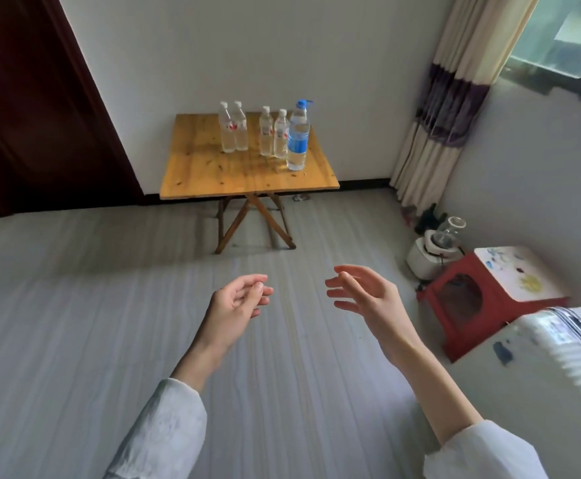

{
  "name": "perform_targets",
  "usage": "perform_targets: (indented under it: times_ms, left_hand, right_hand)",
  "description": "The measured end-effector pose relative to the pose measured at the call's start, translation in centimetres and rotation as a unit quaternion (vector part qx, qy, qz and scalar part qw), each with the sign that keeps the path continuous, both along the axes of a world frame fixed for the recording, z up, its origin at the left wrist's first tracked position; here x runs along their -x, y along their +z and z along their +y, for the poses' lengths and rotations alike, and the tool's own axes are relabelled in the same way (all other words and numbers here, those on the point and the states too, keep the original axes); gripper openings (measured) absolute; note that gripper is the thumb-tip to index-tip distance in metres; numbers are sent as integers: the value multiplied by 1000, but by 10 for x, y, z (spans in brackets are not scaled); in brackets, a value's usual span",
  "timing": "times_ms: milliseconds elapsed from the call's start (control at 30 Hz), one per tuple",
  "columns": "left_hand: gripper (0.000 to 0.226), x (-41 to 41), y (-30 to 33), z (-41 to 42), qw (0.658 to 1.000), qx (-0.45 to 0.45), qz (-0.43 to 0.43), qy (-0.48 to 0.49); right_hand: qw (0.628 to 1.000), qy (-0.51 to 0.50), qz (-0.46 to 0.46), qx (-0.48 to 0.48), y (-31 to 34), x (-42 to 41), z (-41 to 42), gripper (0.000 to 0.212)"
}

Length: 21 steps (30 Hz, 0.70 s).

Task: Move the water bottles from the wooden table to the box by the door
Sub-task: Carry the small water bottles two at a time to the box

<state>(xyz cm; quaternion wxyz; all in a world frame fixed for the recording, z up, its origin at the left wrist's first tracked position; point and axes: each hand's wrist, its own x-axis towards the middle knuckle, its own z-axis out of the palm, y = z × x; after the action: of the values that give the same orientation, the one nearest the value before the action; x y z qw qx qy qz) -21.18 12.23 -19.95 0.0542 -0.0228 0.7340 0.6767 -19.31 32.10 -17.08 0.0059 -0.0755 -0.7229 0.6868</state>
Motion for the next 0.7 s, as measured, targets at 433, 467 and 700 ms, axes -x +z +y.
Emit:
perform_targets:
  times_ms: [433, 467, 700]
  left_hand:
    - [18, 280, -9, 4, 999, 26, -3, 32]
    - [18, 301, -6, 4, 999, 27, -4, 33]
    - [18, 427, -4, -21, 997, 27, -23, 66]
  right_hand:
    - [999, 52, 7, -13, -18, 308, 7, 11]
    - [998, 58, 8, -13, -17, 332, 6, 11]
    - [996, 90, 1, -20, -17, 472, -16, 11]
